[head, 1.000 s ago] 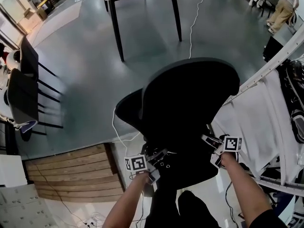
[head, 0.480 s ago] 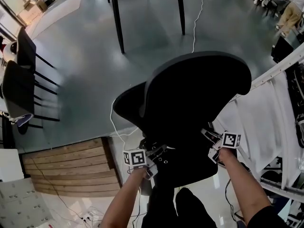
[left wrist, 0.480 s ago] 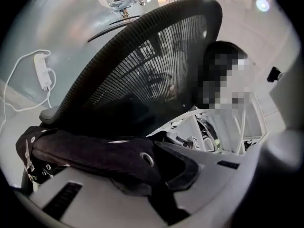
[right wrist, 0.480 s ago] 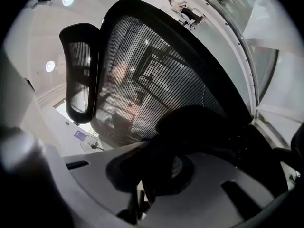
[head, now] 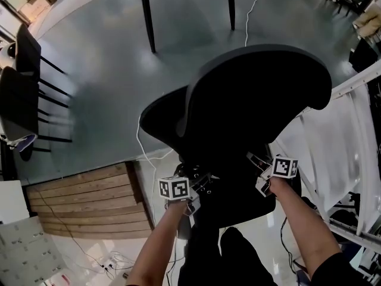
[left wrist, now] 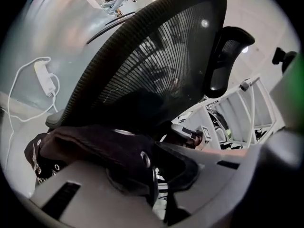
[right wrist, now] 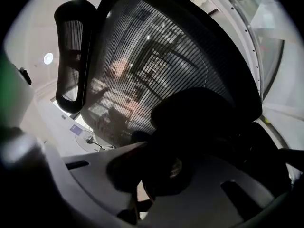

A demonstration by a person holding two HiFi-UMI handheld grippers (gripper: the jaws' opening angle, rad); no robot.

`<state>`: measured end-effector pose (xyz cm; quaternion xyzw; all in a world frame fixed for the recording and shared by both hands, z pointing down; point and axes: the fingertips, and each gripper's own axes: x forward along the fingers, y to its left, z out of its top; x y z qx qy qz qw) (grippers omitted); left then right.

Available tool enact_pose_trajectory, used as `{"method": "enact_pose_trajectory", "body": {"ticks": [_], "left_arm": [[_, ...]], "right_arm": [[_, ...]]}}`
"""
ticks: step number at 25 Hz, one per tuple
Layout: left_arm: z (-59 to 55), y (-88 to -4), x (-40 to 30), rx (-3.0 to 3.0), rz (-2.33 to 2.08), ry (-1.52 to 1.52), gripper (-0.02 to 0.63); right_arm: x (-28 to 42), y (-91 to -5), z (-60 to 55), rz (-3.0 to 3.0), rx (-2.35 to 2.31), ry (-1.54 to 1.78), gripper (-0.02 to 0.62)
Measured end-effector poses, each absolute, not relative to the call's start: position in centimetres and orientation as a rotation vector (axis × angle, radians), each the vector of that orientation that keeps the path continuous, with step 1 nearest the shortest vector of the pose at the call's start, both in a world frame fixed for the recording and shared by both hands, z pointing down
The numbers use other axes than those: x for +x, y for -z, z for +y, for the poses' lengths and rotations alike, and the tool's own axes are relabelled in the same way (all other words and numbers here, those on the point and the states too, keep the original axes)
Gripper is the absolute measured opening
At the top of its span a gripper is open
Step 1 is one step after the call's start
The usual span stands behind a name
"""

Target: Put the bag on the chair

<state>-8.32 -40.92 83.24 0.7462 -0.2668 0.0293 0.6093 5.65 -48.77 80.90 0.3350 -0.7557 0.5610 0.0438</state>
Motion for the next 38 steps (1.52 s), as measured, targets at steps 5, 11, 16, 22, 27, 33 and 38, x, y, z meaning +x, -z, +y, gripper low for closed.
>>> {"method": "enact_pose_trajectory", "body": {"ticks": [5,11,16,22,27,33,38], "left_arm": [[-40.6,-84.8,-8.1,1.761,-0.625,-0.173,0.039],[-40.1,-87.0,-8.0,1.78,-0.638,-0.279,0.114],[-39.3,-89.1,-8.8,1.776,-0.688,-0.366,0.208],[-39.0,-90.1,-9.2,1.779,-0.728,-0.421,0.255],[-38.9,-89.9,-9.4,1.763,-0.755,-0.4,0.267],[-38.7,-88.8,-10.5,1.737,-0.794,-0.299,0.27],[-38.0,-88.1,-10.6,1.746,-0.804,-0.308,0.27]], "right_arm": [[4.5,-83.2,-47.6,-2.269,0.993,-1.678,0.015],[4.0,-85.7,-47.0,-2.21,0.991,-1.656,0.039],[3.4,-87.9,-46.6,-2.163,1.002,-1.618,0.116],[3.9,-89.5,-46.7,-2.113,1.045,-1.463,0.162],[4.0,-89.8,-46.4,-2.106,1.089,-1.469,0.172],[4.3,-89.3,-45.4,-2.089,1.12,-1.51,0.198],[4.6,-88.3,-44.7,-2.089,1.123,-1.505,0.236]]}}
